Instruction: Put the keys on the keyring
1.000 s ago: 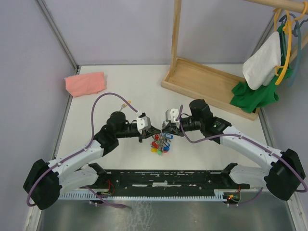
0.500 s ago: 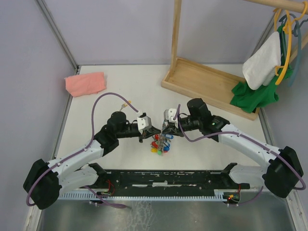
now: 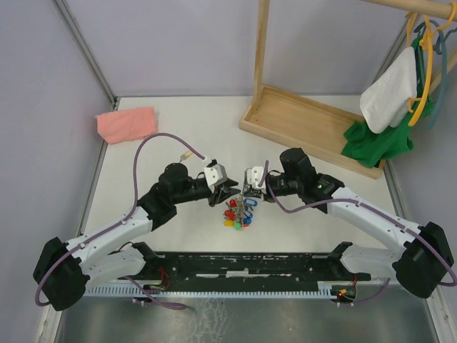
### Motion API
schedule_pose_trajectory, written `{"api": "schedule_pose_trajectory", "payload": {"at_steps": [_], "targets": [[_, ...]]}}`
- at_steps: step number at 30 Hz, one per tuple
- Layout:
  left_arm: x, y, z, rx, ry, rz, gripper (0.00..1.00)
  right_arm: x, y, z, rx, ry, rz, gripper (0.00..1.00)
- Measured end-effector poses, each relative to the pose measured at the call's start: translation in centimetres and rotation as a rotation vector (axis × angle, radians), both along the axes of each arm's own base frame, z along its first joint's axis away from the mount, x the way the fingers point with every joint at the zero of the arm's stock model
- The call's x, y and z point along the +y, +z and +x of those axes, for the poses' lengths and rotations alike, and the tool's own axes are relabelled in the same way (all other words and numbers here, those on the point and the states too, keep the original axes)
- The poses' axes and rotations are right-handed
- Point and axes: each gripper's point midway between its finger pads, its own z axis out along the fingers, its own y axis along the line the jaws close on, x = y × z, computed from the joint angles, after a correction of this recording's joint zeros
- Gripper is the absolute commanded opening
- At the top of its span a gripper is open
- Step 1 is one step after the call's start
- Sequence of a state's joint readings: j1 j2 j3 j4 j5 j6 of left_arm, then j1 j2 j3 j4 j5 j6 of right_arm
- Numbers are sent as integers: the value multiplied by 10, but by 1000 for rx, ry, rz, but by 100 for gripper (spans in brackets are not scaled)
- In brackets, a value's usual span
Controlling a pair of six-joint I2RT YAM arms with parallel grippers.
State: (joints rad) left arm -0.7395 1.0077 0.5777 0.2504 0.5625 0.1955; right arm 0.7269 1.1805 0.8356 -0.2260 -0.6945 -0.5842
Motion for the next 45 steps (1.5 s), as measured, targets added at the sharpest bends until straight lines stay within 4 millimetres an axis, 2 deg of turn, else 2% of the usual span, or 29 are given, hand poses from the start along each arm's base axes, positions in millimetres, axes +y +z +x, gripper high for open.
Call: {"api": "schedule_pose_trajectory", "payload": {"at_steps": [8,12,16,20,24,30,32,38,45], "targets": [[18,47,29,88,265,-56,50,-11,-1,-2,-126,17,-1,1],[31,47,49,161,419,-49,49,-17,-1,-1,-172,6,-1,1],[56,18,81,277,624,2,49,-20,1,-4,-206,8,2,1],[100,-29,116,423,856,93,51,-17,3,-9,-226,28,14,1],[131,-59,145,530,1032,131,52,-16,3,-13,-235,43,16,1],[167,-100,182,660,1290,166,41,-16,6,-15,-245,49,20,1],[178,-115,189,699,1374,172,41,-16,4,-16,-240,52,14,1],[202,-148,201,782,1563,177,41,-17,1,-17,-238,62,4,1],[209,-161,223,830,1665,141,43,-15,0,-20,-234,81,8,1]]}}
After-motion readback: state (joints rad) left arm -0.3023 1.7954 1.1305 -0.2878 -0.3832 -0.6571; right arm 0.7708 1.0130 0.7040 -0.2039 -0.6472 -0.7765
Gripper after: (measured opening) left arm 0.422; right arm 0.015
